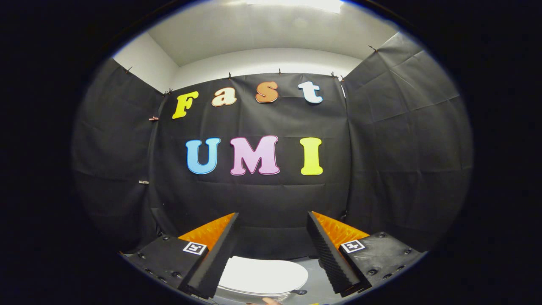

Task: Open the toilet lid.

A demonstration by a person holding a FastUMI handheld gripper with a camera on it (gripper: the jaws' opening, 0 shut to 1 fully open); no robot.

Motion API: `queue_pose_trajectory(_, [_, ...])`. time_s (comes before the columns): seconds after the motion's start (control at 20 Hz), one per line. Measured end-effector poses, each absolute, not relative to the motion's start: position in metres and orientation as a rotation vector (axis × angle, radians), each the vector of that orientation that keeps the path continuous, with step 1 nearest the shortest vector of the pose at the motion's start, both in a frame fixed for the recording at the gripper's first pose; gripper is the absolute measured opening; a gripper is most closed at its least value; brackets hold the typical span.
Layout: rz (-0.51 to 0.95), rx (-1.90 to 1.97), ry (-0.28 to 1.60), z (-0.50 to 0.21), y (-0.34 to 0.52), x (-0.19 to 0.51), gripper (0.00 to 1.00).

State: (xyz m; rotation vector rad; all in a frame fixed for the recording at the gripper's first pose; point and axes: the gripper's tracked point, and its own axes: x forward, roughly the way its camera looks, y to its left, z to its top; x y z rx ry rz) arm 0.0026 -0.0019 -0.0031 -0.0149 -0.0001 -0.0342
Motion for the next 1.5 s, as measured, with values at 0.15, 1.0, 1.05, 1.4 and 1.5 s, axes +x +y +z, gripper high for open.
queue_pose_trajectory(0.15, [-0.041, -0.011, -0.003, -0.003, -0.002, 0.002, 0.99])
queue_pose_trajectory(1.0, [-0.100, 0.040, 0.030, -0.021, -0.025, 0.019, 0.99])
queue_pose_trajectory(1.05, [-0.111, 0.050, 0.037, -0.025, -0.031, 0.023, 0.99])
queue_pose_trajectory(1.4, [-0.193, 0.104, 0.100, -0.074, -0.070, 0.042, 0.99])
queue_pose_trajectory(1.5, [-0.218, 0.124, 0.122, -0.089, -0.084, 0.046, 0.99])
